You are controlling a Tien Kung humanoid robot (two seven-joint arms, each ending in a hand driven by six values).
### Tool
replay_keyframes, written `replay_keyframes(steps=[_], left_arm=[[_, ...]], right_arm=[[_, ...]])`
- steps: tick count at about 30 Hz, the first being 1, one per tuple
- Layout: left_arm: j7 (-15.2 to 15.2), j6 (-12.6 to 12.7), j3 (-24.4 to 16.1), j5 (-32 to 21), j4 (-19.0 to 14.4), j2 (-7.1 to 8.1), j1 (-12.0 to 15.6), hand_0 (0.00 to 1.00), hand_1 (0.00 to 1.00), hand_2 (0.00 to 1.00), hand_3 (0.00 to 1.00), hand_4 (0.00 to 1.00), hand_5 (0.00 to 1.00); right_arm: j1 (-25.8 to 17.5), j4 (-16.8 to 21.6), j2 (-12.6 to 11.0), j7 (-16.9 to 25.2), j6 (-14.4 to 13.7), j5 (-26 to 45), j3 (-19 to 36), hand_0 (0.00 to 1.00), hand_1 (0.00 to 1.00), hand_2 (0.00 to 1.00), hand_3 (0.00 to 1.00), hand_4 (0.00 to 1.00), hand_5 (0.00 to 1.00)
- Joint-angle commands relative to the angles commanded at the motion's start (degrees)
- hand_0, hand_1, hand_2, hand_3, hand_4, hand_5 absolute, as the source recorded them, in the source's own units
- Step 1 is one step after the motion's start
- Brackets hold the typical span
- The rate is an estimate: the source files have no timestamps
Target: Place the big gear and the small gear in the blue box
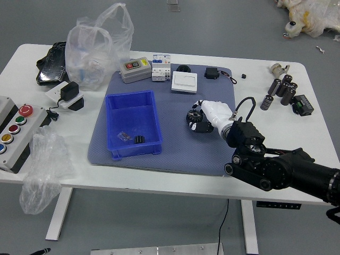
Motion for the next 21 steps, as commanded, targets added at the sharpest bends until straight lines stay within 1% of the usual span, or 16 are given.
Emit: replay_keyframes(steps=[3,6,10,13,15,16,17,21], left_arm=[[0.0,0.0,0.0,-0.1,0.0,-0.01,0.0,0.716,0.622,0.628,0.730,0.821,0.612],[0.1,0.0,-0.1,0.0,0.0,-0.04,0.0,0.716,0.623,0.629,0.730,0.821,0.614],[0.2,0.0,-0.2,0.2,-0.1,-0.07,0.1,0.716,0.622,0.629,0.730,0.822,0.619],[0.3,-0.1,-0.4,0.5,-0.1,-0.09,0.1,0.716,0.622,0.629,0.730,0.822,0.619],[0.5,-0.1,-0.7,0.9,-0.1,-0.09,0.0,0.716,0.622,0.629,0.730,0.822,0.619],[0.6,-0.1,-0.8,1.0,-0.1,-0.08,0.0,0.716,0.623,0.629,0.730,0.824,0.624],[0.6,-0.1,-0.8,1.1,-0.2,-0.06,0.0,0.716,0.623,0.629,0.730,0.824,0.624],[0.8,-0.2,-1.2,1.5,-0.2,0.06,0.0,0.716,0.623,0.629,0.730,0.824,0.624]], right_arm=[[0.4,2.1,-0.6,-0.1,-0.2,-1.5,1.8,0.871,0.675,0.560,0.747,0.474,0.002],[1.2,4.5,-0.6,-0.2,-0.3,-2.8,2.9,0.874,0.675,0.559,0.743,0.460,0.002],[2.7,8.6,0.6,-0.4,-0.4,-4.2,3.1,0.875,0.675,0.566,0.737,0.461,0.002],[4.2,11.4,2.1,0.5,0.1,-5.4,1.7,0.875,0.675,0.566,0.737,0.461,0.002],[5.3,12.0,3.1,2.4,1.9,-6.2,0.2,0.875,0.675,0.566,0.737,0.461,0.002],[5.7,12.0,3.5,3.0,2.8,-6.5,-0.4,0.842,0.665,0.579,0.744,0.494,0.013],[6.0,11.9,3.8,3.6,3.7,-6.7,-0.9,0.842,0.665,0.579,0.744,0.494,0.013],[6.4,11.0,4.7,5.2,5.8,-7.2,-2.3,0.842,0.665,0.579,0.744,0.494,0.013]])
